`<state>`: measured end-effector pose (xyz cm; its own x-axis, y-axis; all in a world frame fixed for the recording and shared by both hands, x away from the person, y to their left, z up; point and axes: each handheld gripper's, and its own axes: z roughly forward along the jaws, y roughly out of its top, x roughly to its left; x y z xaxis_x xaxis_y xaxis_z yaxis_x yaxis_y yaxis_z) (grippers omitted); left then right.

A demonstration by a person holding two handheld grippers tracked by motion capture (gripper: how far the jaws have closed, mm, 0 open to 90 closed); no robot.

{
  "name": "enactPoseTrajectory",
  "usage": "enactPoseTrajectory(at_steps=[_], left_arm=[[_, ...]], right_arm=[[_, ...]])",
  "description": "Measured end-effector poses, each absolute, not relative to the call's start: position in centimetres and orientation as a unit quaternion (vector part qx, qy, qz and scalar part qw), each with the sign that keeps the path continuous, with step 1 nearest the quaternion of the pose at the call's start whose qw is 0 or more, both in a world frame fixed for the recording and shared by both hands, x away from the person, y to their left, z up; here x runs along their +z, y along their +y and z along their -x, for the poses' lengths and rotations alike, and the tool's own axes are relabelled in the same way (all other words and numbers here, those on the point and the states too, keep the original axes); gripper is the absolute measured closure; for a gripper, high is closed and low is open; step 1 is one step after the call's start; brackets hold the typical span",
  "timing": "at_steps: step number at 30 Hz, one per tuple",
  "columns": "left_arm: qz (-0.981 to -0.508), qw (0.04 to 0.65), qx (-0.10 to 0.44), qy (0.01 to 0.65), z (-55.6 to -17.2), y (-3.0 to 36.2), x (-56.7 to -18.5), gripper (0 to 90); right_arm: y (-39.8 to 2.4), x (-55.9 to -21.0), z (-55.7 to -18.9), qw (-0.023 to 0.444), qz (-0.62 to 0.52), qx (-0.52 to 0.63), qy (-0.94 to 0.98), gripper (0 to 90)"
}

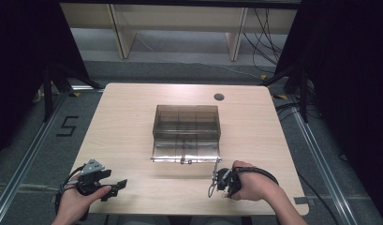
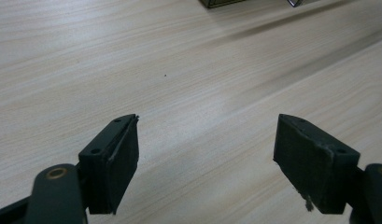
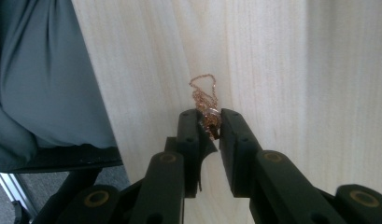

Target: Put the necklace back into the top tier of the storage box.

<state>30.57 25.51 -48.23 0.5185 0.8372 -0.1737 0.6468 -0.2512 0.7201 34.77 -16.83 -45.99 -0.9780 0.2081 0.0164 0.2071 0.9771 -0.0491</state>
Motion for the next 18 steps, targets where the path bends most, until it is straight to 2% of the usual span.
enactPoseTrajectory(at_steps=[13, 14, 18], left_arm=[[-0.778, 0.391, 0.134, 0.474, -30.6, 25.5, -48.3, 22.2], [-0.778, 0.389, 0.133, 0.475, -30.6, 25.5, -48.3, 22.2], [-0.778, 0.388, 0.128, 0.476, -30.6, 25.5, -48.2, 22.3]], right_arm=[[-17.4, -42.1, -35.3, 0.001, 0.119, 0.013, -0.993, 78.9], [-17.4, -41.4, -35.5, -0.014, 0.105, 0.017, -0.994, 78.9], [-17.9, -40.0, -35.7, -0.023, 0.116, 0.001, -0.993, 78.9]])
